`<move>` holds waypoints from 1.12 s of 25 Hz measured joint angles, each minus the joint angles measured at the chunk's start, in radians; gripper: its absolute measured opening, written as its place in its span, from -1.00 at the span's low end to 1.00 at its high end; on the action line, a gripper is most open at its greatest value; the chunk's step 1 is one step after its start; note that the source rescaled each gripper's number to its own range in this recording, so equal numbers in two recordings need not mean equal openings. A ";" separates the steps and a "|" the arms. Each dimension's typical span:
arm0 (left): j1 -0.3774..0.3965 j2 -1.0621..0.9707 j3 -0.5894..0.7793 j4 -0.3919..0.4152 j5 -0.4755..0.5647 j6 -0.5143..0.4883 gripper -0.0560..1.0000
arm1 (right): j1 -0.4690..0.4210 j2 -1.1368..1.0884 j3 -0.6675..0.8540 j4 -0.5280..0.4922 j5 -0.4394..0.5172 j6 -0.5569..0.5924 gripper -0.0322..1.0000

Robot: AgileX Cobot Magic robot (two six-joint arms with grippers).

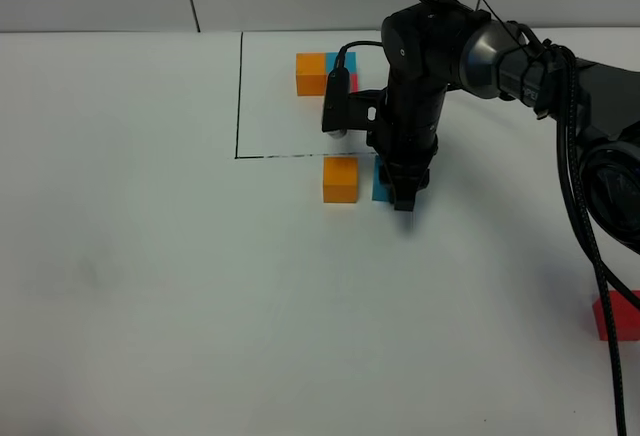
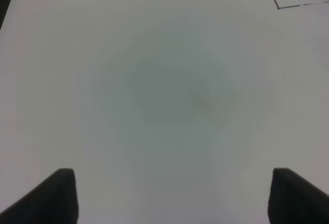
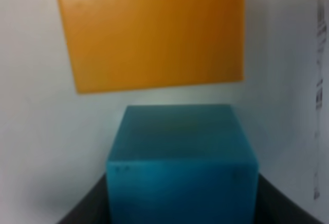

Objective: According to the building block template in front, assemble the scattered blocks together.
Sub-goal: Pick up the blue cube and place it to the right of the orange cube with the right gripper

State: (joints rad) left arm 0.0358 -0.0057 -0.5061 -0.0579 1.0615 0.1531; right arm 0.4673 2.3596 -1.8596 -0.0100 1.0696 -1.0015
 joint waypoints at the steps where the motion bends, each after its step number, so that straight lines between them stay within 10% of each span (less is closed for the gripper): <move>1: 0.000 0.000 0.000 0.000 0.000 0.000 0.82 | 0.001 0.001 0.000 0.003 -0.002 0.000 -0.89; 28: 0.000 0.000 0.000 0.000 0.000 0.000 0.82 | 0.021 0.033 -0.012 0.039 -0.018 -0.015 -0.89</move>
State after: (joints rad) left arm 0.0358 -0.0057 -0.5061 -0.0579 1.0615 0.1531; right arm 0.4883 2.3929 -1.8717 0.0287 1.0518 -1.0169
